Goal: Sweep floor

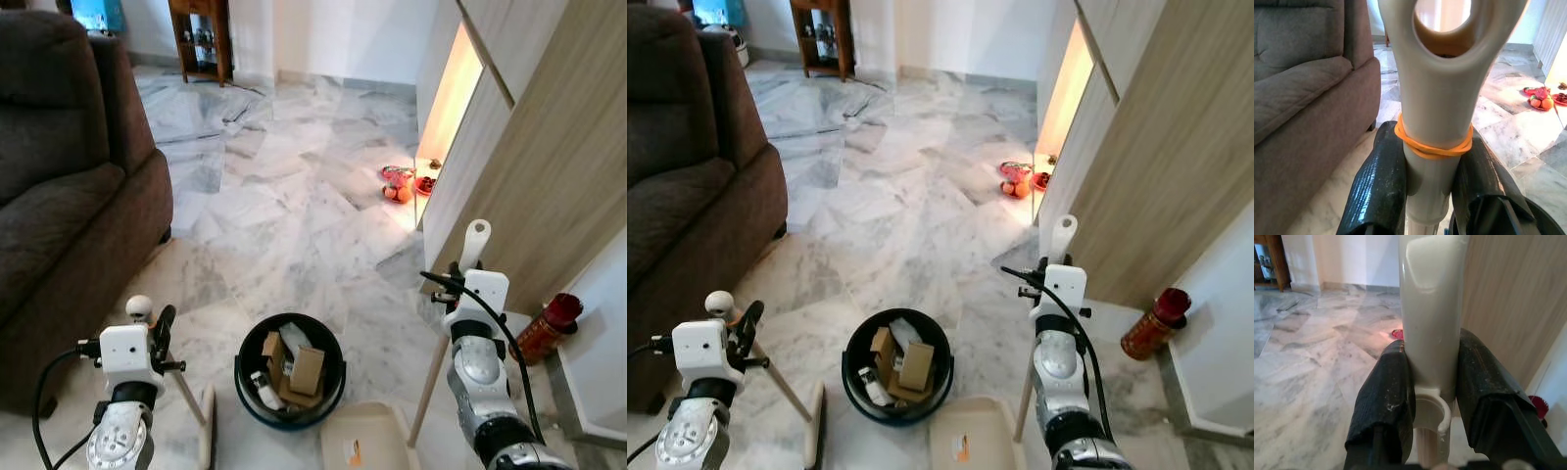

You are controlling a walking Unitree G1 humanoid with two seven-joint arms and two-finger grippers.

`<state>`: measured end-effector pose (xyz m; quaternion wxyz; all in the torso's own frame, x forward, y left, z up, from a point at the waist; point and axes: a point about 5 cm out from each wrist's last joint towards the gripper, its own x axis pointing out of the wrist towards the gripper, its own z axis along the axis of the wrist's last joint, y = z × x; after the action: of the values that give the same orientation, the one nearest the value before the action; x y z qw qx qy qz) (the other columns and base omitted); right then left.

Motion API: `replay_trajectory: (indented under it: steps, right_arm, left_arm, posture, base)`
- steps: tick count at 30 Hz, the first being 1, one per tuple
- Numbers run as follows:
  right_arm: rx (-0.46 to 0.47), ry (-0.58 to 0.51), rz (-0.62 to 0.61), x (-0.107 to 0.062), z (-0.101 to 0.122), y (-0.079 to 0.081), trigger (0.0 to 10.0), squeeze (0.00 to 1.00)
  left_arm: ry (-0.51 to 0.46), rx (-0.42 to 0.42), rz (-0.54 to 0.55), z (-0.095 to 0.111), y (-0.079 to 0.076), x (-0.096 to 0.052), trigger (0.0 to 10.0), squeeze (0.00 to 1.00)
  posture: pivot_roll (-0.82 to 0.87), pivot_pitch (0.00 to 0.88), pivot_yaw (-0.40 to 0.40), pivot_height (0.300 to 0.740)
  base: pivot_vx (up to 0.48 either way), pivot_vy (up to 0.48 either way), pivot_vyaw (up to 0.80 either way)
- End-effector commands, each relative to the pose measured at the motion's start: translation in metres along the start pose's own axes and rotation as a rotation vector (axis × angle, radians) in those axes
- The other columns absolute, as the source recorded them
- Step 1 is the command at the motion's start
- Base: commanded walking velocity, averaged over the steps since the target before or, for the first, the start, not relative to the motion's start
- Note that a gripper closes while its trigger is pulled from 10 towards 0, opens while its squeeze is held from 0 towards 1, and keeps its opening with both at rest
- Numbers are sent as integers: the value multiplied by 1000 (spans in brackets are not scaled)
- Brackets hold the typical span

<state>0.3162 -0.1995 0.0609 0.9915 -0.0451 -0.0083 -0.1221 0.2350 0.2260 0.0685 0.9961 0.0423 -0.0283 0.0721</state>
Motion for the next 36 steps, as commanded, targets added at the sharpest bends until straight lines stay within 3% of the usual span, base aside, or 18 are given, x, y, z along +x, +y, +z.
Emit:
replay_trajectory:
  steps: [1, 36]
  right_arm:
    - [1, -25, -3, 3, 5, -3, 10000, 0]
    - [-1, 0, 2, 0, -1, -3, 10000, 0]
  left_arm:
    - [-49, 0, 8, 9, 2, 2, 10000, 0]
    - [-49, -4, 1, 9, -1, 5, 10000, 0]
  posture:
    - [103, 0, -64, 740]
    - [97, 0, -68, 740]
  base:
    - [-259, 0, 0]
    - [-241, 0, 0]
